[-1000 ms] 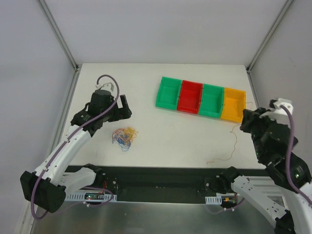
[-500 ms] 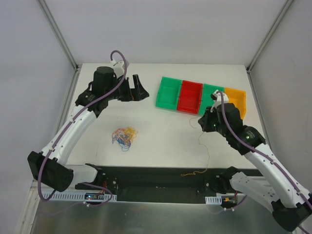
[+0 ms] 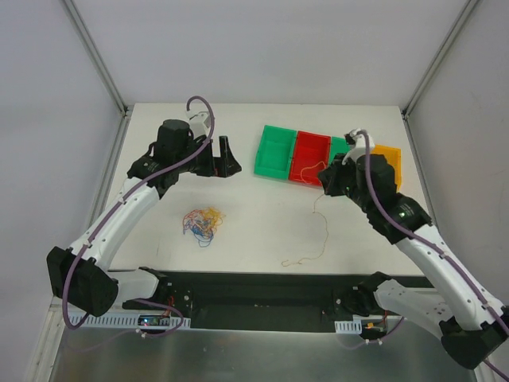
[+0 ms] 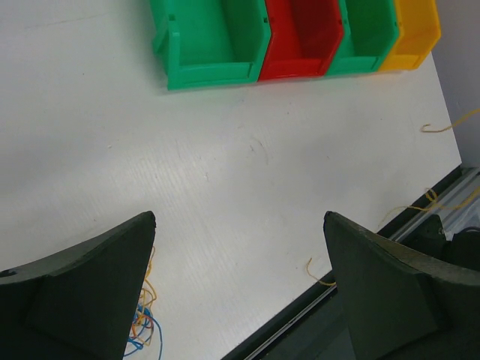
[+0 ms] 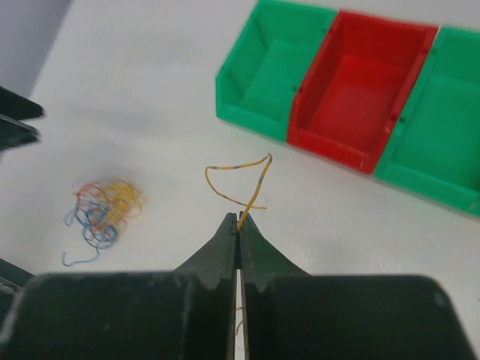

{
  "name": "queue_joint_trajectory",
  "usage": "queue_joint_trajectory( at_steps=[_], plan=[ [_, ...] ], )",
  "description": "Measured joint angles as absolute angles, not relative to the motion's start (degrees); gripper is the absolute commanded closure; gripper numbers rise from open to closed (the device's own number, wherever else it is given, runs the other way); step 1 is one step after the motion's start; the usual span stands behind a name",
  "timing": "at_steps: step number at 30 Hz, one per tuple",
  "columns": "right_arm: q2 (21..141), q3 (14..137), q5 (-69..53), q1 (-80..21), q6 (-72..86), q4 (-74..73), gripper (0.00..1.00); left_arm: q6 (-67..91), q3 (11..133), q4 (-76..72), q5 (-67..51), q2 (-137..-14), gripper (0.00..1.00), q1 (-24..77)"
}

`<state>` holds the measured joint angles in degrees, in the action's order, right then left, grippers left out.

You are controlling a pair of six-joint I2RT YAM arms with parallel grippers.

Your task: Untangle the cables

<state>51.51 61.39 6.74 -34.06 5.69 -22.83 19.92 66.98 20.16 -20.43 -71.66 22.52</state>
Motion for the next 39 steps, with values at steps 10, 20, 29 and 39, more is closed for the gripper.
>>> queue_joint_trajectory(
  at_steps=[10, 20, 29, 39],
  plan=[
    [56.1, 46.3, 6.8, -34.1, 8.5, -23.9, 1.0, 20.1, 66.6, 19.0, -22.1, -71.2, 0.07, 22.5],
    [56.9, 49.1, 9.8, -34.1, 8.7, -25.3, 1.0, 20.6, 65.8, 18.2, -25.0, -72.4, 0.07, 22.5],
    [58.3, 69.5, 18.5, -32.9, 3.9, -24.3, 1.0, 20.6, 65.7, 18.2, -25.2, -73.5, 0.06, 22.5],
    [60.1, 73.8, 25.2, -31.9, -4.6, -22.1, 1.0, 20.6, 65.6, 17.8, -25.4, -73.5, 0.06, 22.5]
  ],
)
